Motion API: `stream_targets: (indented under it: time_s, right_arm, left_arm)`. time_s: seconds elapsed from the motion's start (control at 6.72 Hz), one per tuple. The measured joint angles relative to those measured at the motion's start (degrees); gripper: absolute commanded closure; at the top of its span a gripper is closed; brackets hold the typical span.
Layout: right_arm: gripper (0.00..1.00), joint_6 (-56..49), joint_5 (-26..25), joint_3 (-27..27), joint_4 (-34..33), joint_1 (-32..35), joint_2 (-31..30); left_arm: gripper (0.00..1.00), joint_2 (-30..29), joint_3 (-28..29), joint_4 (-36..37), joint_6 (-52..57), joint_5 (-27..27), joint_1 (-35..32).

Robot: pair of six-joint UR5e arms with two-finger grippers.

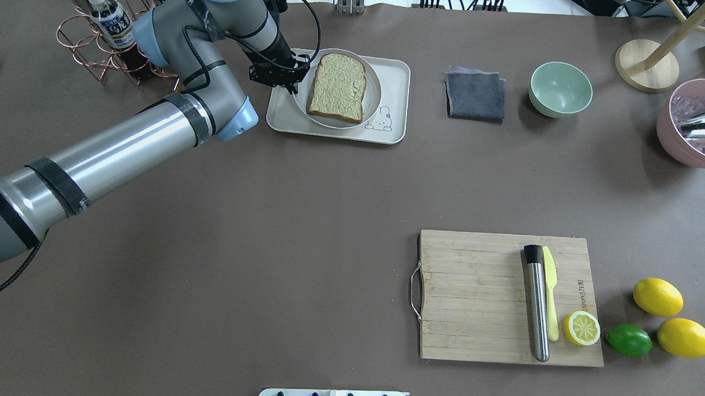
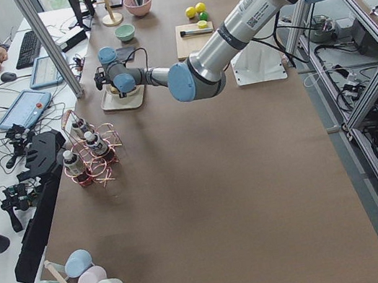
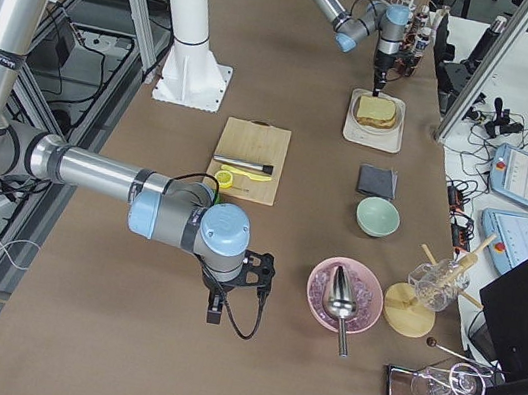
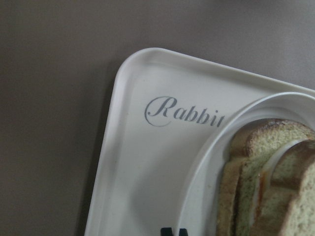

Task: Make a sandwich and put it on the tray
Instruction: 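Release the plate on the tray and open the left gripper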

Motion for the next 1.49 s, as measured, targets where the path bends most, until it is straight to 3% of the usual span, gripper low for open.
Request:
stream_targets:
  time_s: [0.3, 0.45, 0.59, 0.74, 0.89, 1.19, 1.49]
  right_arm:
    - [0.0, 0.03, 0.0, -0.07, -0.17, -0.03, 0.72]
    - [0.0, 0.04, 0.0, -0.09, -0.23, -0.03, 0.95]
    - [0.0, 0.04, 0.0, -0.1, -0.28, -0.03, 1.04]
    - [0.0, 0.04, 0.02, -0.1, -0.3, -0.03, 1.07]
    - [0.0, 0.04, 0.08, -0.1, -0.31, -0.03, 1.09]
    - [0.0, 0.12, 0.14, -0.1, -0.31, -0.03, 1.12]
    - [0.0, 0.2, 0.06, -0.1, -0.25, -0.03, 1.34]
  left_arm:
    - [1.0, -0.34, 0.7, -0.74, -0.02, 0.59, 0.35]
    - [0.92, -0.45, 0.75, -1.0, -0.04, 0.8, 0.47]
    - [0.58, -0.49, 0.81, -1.34, -0.08, 1.41, 0.61]
    - [0.34, -0.49, 0.91, -1.71, -0.1, 2.21, 0.77]
    - [0.24, -0.47, 1.0, -1.86, -0.11, 2.78, 0.81]
    - [0.21, -0.38, 0.74, -1.93, -0.41, 3.37, 0.7]
    - [0.2, 3.56, -6.64, 0.07, -2.21, 3.26, 0.11]
